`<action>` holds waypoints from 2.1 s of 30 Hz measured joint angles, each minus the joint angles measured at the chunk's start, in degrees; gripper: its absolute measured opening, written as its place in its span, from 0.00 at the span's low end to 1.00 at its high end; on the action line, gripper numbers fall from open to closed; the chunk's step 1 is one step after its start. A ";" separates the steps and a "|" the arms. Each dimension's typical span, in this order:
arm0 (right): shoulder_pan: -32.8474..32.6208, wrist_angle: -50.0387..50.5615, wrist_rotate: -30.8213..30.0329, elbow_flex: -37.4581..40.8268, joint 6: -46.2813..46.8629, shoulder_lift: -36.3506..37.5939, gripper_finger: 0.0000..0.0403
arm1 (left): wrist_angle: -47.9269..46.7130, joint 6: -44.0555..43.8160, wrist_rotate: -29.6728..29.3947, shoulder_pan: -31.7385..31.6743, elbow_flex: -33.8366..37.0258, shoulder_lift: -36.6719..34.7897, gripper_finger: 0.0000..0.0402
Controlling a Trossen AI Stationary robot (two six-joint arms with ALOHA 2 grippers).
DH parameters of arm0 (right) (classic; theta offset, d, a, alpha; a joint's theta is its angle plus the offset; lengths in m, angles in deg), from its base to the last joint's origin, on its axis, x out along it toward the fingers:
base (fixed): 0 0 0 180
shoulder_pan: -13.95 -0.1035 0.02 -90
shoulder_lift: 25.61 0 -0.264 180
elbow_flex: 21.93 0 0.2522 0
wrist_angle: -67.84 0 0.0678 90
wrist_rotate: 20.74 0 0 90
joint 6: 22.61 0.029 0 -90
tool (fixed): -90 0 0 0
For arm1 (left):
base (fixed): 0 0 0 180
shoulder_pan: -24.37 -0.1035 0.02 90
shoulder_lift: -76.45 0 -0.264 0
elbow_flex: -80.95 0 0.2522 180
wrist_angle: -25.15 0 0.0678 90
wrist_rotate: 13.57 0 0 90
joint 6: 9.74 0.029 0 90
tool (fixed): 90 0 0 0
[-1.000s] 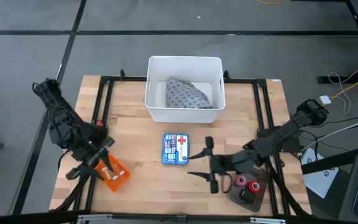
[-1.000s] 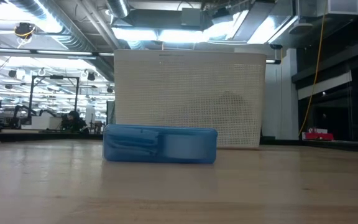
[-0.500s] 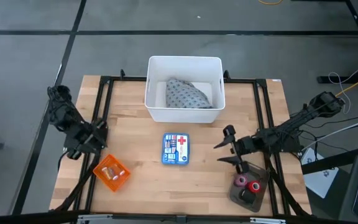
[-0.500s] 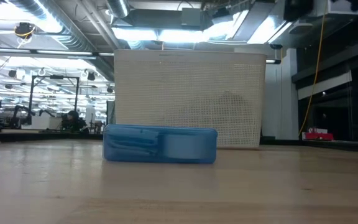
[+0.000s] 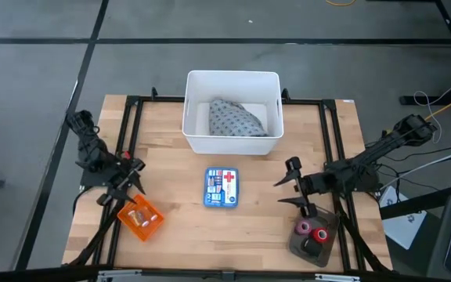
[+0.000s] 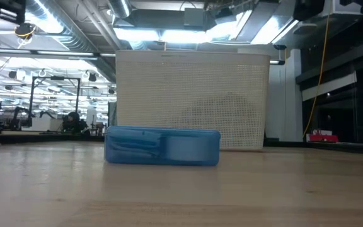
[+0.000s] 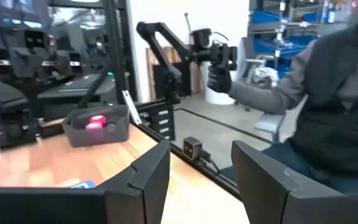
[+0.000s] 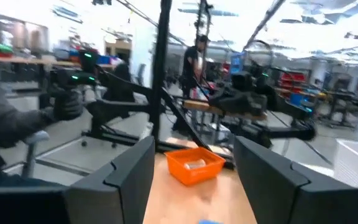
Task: Pick & place medical supplies in basket/bin
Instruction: Return to Home Position
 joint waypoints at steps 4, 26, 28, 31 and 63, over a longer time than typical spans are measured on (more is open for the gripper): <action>0.04 -0.88 -4.43 2.89 1.30 0.00 0.55 | 0.66 -1.33 -5.24 0.00 3.20 -0.06 0.41; -3.39 -17.94 -6.69 15.33 2.14 -0.20 0.55 | 4.88 -3.07 -12.69 -0.52 9.57 -0.03 0.42; -3.37 -15.08 -6.70 15.35 4.13 -0.20 0.55 | 4.81 -2.25 -13.21 -0.52 9.60 0.24 0.42; -3.35 -13.01 -7.57 15.37 6.28 -0.22 0.55 | 4.61 -1.12 -16.39 -0.54 9.62 0.78 0.42; -3.39 6.20 -7.23 15.40 16.36 -0.01 0.55 | 6.62 -2.22 7.66 -0.48 10.02 7.12 0.41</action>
